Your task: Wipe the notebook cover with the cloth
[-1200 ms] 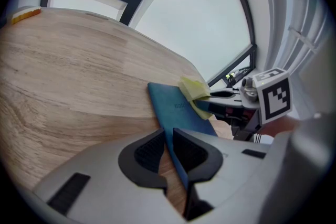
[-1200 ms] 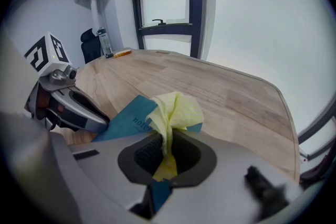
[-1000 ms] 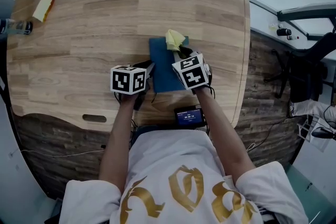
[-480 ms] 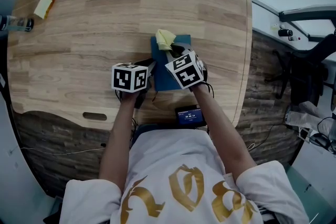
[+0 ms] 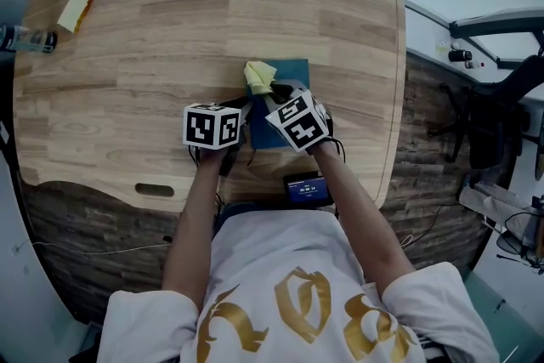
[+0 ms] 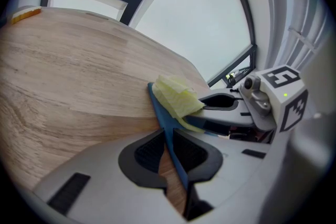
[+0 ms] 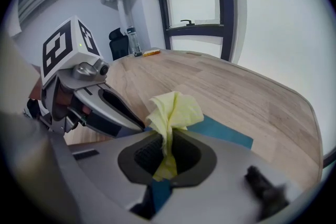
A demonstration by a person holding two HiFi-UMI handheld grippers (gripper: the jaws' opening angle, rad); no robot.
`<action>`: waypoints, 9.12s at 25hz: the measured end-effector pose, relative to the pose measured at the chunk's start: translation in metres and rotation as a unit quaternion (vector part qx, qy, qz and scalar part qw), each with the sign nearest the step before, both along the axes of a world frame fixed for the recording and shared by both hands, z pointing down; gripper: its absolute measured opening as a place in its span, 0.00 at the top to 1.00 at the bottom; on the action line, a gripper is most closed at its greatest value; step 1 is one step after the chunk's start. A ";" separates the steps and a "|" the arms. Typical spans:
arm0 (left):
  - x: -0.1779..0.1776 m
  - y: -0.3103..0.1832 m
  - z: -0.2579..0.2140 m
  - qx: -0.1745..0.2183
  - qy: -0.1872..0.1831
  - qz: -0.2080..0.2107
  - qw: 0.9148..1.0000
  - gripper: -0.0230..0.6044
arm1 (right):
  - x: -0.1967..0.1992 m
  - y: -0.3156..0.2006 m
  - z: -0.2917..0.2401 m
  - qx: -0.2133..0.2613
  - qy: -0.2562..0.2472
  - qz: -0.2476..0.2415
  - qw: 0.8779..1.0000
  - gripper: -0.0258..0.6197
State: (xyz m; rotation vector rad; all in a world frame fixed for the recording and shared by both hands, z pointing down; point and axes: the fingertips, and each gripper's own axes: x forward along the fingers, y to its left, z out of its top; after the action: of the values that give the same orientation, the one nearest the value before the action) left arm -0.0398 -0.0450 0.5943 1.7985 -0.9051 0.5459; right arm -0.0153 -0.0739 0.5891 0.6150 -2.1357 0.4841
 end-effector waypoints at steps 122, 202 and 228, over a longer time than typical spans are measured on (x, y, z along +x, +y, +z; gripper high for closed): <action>0.001 0.004 0.000 0.001 -0.001 0.007 1.000 0.87 | 0.083 -0.046 0.001 0.023 0.000 0.175 0.984 0.90; 0.000 0.000 -0.002 0.003 0.001 0.001 1.000 0.87 | 0.011 0.105 -0.003 -0.074 -0.070 -0.140 0.985 0.90; 0.000 0.000 -0.003 0.006 0.000 0.002 1.000 0.87 | 0.056 0.080 0.000 -0.049 -0.041 -0.096 0.993 0.90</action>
State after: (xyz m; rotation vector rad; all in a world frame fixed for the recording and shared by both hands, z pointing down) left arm -0.0400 -0.0450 0.5917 1.8106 -0.9069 0.5444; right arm 0.0407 0.0063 0.5887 0.3365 -2.2065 0.5111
